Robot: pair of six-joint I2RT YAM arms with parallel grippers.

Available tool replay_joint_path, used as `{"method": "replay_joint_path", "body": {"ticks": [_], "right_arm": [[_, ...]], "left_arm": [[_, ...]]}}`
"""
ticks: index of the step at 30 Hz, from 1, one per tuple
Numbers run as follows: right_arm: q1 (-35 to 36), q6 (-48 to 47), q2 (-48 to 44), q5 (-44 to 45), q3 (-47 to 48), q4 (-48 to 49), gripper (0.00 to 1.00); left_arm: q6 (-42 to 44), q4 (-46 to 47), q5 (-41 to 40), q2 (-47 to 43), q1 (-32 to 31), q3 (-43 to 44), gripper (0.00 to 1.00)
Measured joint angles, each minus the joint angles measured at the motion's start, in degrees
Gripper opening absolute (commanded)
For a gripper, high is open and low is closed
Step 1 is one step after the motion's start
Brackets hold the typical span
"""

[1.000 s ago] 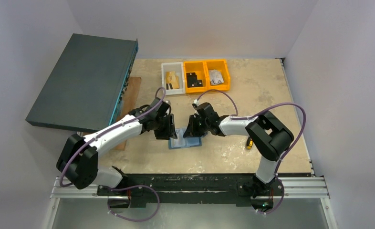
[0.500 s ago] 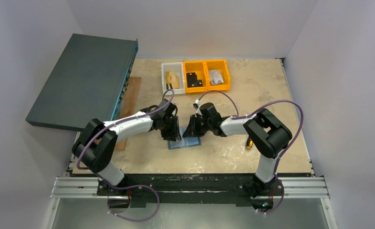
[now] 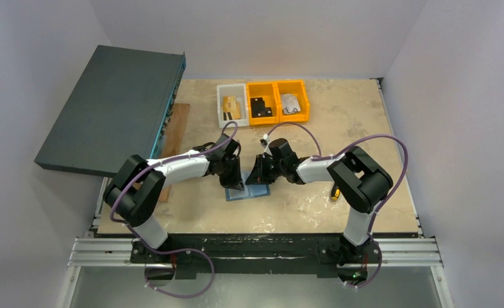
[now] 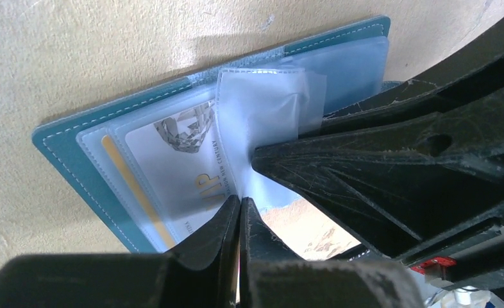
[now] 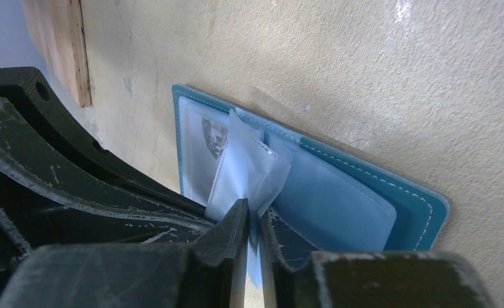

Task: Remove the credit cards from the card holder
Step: Remove the credit card from the card holder.

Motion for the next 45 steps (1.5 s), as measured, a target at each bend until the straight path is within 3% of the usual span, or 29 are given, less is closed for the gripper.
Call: {"method": "replay_joint_path", "body": {"ticks": [5,9,14,28,36,43,45], "right_arm": [[0.2,0.2,-2.1,0.6,0.0,-2.2,0.4],[0.2,-0.2,-5.4,2.1,0.1,-7.0,0.51],[0.1,-0.6,-9.2,4.1,2.0,-12.6,0.57],[-5.2,-2.8,-17.8,15.5,4.2,-25.2,0.61],[-8.2,-3.9,-21.6,17.2,1.5,-27.6,0.61],[-8.3,-4.1,-22.7,17.2,0.6,-28.4,0.61],[-8.3,-4.1,-22.7,17.2,0.6,-28.4,0.61]], "left_arm": [[0.0,-0.4,0.0,-0.6,0.0,0.0,0.0],[0.1,-0.9,-0.1,-2.8,-0.1,0.0,0.0],[0.2,-0.9,-0.4,-4.6,-1.1,0.0,0.0],[0.6,-0.9,-0.2,-2.2,-5.5,4.9,0.16],[0.8,-0.5,1.8,4.2,-6.8,10.7,0.39],[0.8,-0.3,3.3,8.2,-7.9,12.4,0.41],[0.8,-0.1,3.8,9.1,-8.0,12.6,0.46]]}}
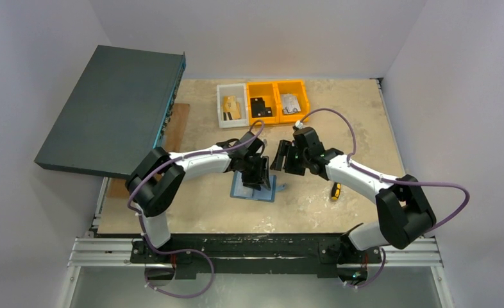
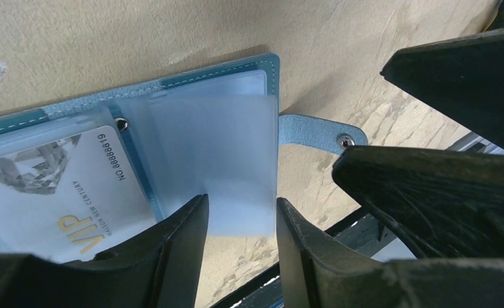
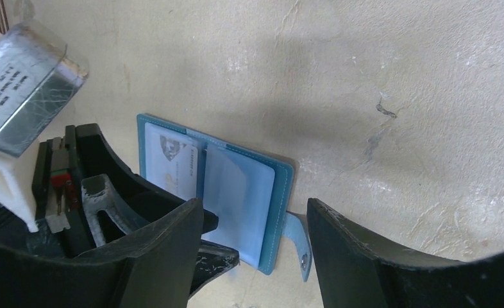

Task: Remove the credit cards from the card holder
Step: Remove the credit card from the card holder.

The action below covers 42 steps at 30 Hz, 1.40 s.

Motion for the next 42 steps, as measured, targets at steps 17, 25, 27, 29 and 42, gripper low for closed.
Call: {"method": "replay_joint_path", "body": {"ticks": [17,25,27,29,42], "right_arm": [[-0.2,-0.4,0.0,-0.4,-0.6,-0.1,0.58],[0.7,1.6,0.5,-3.8,-1.3,3.7,0.5],[1.9,2.5,1.3,-4.8,-1.3,5.3,0.47],[3.3,3.4,3.0,-5.9,-1.3,7.2,0.44],[6.9,7.2,14.4,-11.3,-1.0,14.5,0.34]], "left_arm": [[0.8,-2.0,-1.2,-0.3,-0.3,0.6,0.49],[2.0,-6.8,-9.2,-13.0,1.9,-1.6,0.38],[2.4,-7.6,-11.3,-14.8,3.5,-3.3,0.33],[2.8,-8.3,-13.0,-15.0,4.8,-4.7,0.28],[2.9,-6.1,-14.4,-10.8,5.9,-9.1,0.17]]}}
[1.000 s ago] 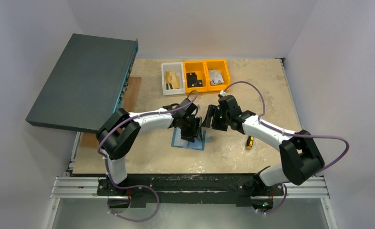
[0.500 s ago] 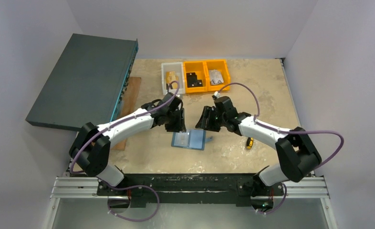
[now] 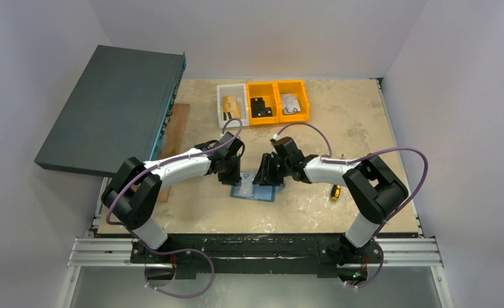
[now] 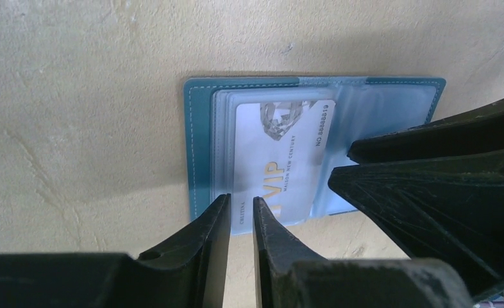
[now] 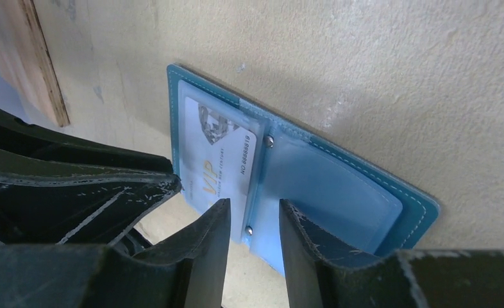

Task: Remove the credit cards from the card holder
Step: Remove the credit card from the card holder.

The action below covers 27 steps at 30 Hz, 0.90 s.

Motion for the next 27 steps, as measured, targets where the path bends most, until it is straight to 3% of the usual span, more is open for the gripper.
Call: {"method": "replay_joint_path", "body": {"ticks": [18,27], "right_arm": [[0.0,1.0,4.4,-3.8,0.8,6.4,0.32],[-0.7,1.7,5.5,-6.4,0.6,8.9,0.35]], "left_arm": [[-1.0,3.3,0.8,3.1,-0.3,0.0,0.01],[-4.6,3.1,1.4,3.7,-0.5,0.1,0.0]]}}
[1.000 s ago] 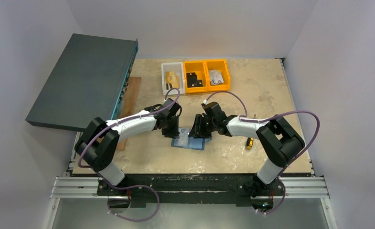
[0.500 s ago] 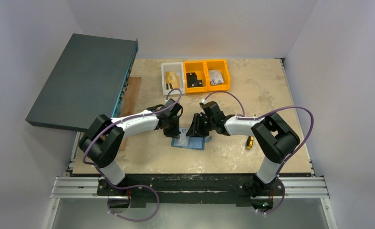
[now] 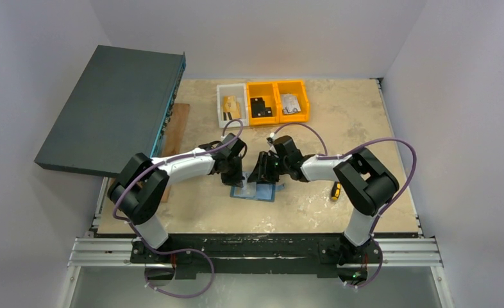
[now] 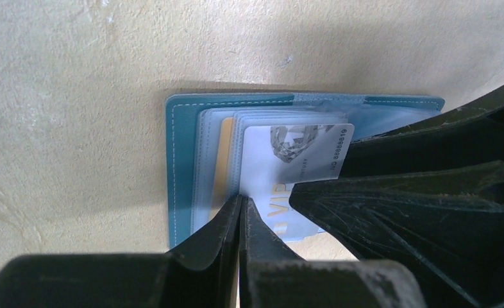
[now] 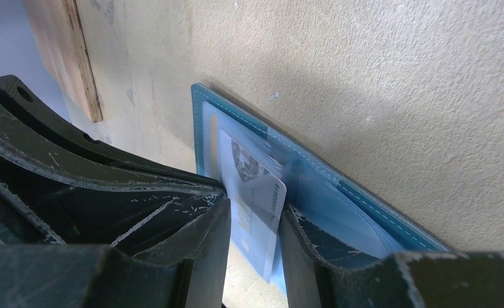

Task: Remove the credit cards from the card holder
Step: Remove the credit card from the card holder.

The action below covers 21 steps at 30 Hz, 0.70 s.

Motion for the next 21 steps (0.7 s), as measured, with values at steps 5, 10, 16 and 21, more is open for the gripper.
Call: {"method": "replay_joint_path", "body": {"ticks": [5,10,16,21], "right_arm": [[-0.8,0.1,-0.4,-1.2,-1.2,1.8,0.38],[-2.0,1.2,-1.0,-3.2,-3.6,4.9,0.34],[-3.0,6.0,0.0,-6.4,-8.3,14.8,0.32],[-3.5,9.9,0.6,-7.4,-11.6,22.1,0.29]], "left_arm": [[-2.0,-0.3,-0.3,0.2,0.0,0.1,0.0],[-3.4,0.1,0.3,0.7,0.0,0.2,0.0],[-3.8,0.0,0.4,1.0,0.0,0.5,0.0],[-4.6,-0.2,0.4,1.0,0.0,0.5,0.0]]}}
